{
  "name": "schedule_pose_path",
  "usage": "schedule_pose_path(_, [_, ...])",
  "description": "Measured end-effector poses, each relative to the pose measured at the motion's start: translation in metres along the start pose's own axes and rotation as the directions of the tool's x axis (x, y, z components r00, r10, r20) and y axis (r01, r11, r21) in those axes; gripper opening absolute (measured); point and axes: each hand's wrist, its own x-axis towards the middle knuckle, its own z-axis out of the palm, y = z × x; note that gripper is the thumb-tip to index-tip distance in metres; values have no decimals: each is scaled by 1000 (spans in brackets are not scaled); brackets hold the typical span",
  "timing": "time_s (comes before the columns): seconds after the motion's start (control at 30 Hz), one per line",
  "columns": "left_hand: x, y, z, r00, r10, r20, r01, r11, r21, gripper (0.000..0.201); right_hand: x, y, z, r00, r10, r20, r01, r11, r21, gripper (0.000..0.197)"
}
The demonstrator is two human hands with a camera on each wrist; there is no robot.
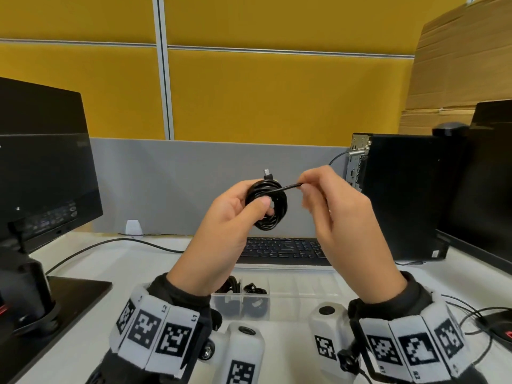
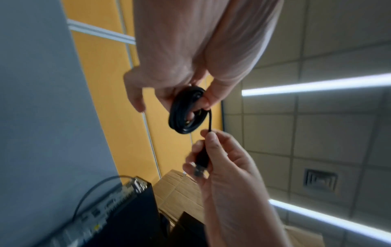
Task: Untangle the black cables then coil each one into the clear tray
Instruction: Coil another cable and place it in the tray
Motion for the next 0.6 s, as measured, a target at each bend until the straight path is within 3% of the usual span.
schedule_pose_path(0.07, [-1, 4, -1, 998, 27, -49, -21, 991, 133, 17, 0, -2, -3, 990, -88, 111, 103, 985, -141, 28])
schedule_pose_path(0.13, [-2, 6, -1, 998, 48, -46, -33, 961, 274, 20, 1, -9, -2, 973, -90, 211, 139, 964, -229, 34])
schedule_pose_path(0.2, [-4, 7, 0, 999, 39, -24, -28, 934, 356, 21, 3, -17, -3, 965, -38, 260, 110, 957, -268, 18])
schedule_pose_path(0.27, [-4, 6, 1, 1000, 11, -2, -10, 939, 344, 21, 4, -20, -3, 958, 25, 284, 62, 954, -293, 31])
schedule_pose_path(0.33, [-5, 5, 1, 1000, -27, 4, 25, 968, 250, 21, 5, -19, -1, 950, 99, 297, -41, 980, -195, 37])
schedule_pose_path(0.43, [-5, 6, 0, 996, -79, 29, 76, 993, 95, 24, 4, -13, 3, 925, 183, 332, -245, 957, 157, 39])
schedule_pose_path(0.6, [-1, 9, 1, 996, -66, 63, 74, 989, -130, 32, 4, -9, 10, 951, 161, 263, -257, 886, 386, 28])
